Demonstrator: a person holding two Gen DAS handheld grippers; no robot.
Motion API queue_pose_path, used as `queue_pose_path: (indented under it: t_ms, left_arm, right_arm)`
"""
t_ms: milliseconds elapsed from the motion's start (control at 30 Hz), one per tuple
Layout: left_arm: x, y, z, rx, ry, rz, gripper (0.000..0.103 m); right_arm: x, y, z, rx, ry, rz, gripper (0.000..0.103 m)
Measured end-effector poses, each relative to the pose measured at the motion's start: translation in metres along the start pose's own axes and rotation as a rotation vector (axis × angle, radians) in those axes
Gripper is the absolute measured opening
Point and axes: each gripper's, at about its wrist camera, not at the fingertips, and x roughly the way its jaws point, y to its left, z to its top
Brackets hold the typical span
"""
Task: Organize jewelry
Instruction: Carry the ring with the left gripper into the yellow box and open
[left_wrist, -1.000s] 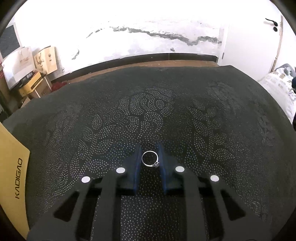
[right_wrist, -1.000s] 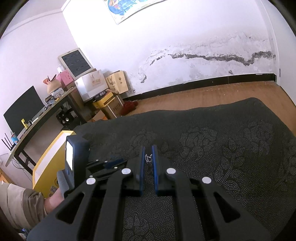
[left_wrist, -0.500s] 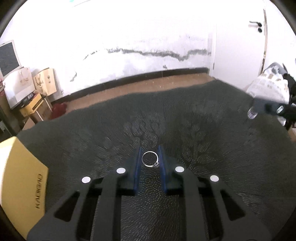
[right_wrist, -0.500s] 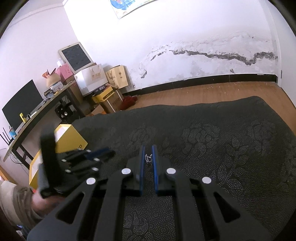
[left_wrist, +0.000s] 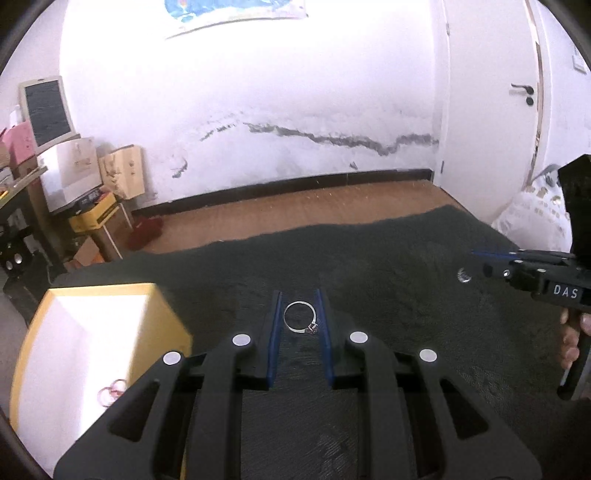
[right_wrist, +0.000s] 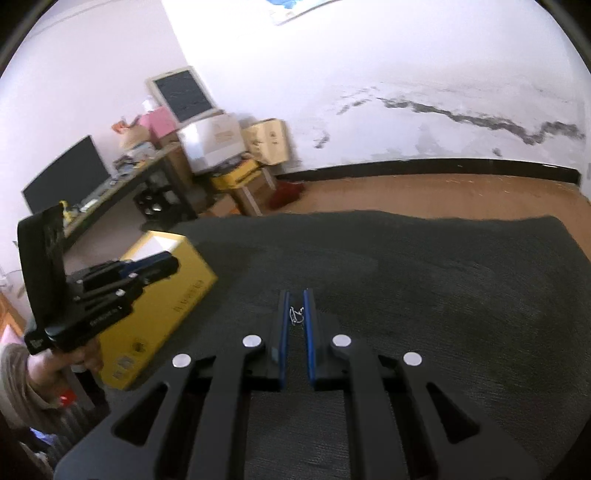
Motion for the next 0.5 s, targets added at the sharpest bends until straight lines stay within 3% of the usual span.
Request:
queue_pose_path:
  t_ms: [200, 500]
  left_arm:
    - [-0.043, 0.048, 0.001, -0.045, -0.02, 0.032, 0.018]
    - [-0.088, 0.137, -0.023, -0.09, 0.042, 0.162, 0.018]
  right_arm:
    - [0.012, 0.08, 0.033, -0.111, 0.002, 0.062, 0.008]
    - [0.038, 0.166, 0.048, -0.181, 0.043, 0.156, 0.008]
